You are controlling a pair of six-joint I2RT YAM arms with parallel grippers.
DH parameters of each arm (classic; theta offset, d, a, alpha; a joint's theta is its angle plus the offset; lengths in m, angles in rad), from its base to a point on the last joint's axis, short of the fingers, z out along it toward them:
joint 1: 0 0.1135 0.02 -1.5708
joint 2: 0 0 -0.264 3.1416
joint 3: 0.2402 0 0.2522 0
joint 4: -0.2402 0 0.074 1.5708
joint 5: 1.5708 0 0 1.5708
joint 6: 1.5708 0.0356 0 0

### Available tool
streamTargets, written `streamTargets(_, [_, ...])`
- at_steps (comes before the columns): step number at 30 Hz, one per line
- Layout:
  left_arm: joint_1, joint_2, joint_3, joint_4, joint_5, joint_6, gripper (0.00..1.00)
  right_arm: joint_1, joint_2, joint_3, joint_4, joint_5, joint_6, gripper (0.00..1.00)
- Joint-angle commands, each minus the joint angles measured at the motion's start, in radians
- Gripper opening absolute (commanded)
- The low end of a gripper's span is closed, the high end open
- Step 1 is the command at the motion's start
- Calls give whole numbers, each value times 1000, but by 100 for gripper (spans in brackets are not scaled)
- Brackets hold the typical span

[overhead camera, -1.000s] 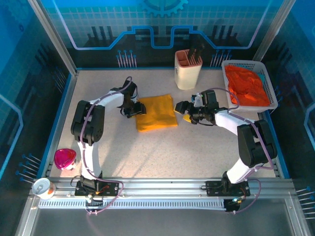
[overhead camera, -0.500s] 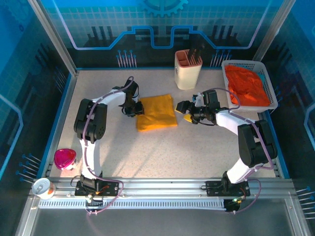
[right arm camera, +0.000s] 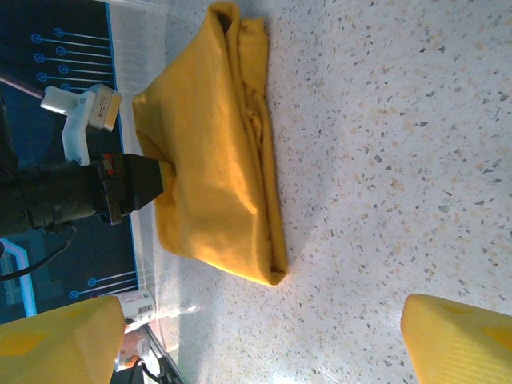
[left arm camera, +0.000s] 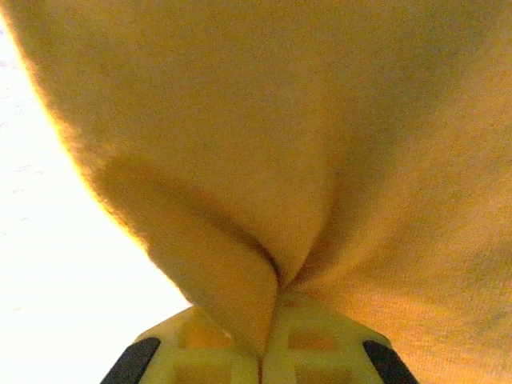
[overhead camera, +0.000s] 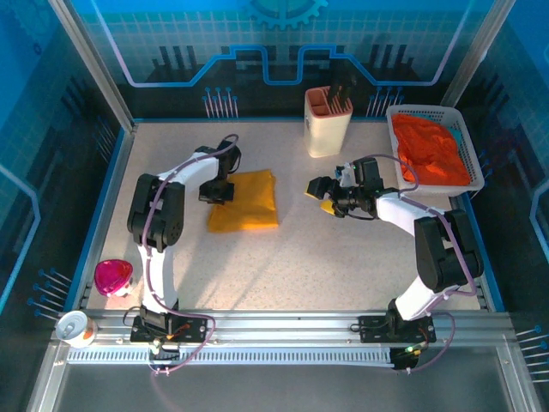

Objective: Fold and stack the t-shirts

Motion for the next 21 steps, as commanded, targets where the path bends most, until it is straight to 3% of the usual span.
streamTargets(1, [25, -39, -25, -101, -213, 62, 0, -14, -18, -12, -22, -31, -8, 90])
streamTargets(5, [49, -2, -26, -120, -339, 88, 12, -14, -30, -12, -46, -28, -26, 90])
streamTargets(8, [74, 34, -16, -141, -393, 82, 14, -14, -36, -47, -48, -30, -29, 90])
streamTargets(11, [103, 57, 3, -173, -412, 43, 41, -14, -36, -55, -48, -33, -35, 90])
streamTargets(13, [117, 58, 7, -182, -418, 28, 44, -14, -35, -60, -52, -36, -38, 90])
streamTargets(15, [123, 50, 19, -197, -418, 8, 57, -14, -34, -60, -55, -39, -43, 90])
streamTargets(21, [90, -58, 49, -201, -288, -54, 59, -14, -21, -59, -39, -42, -36, 90])
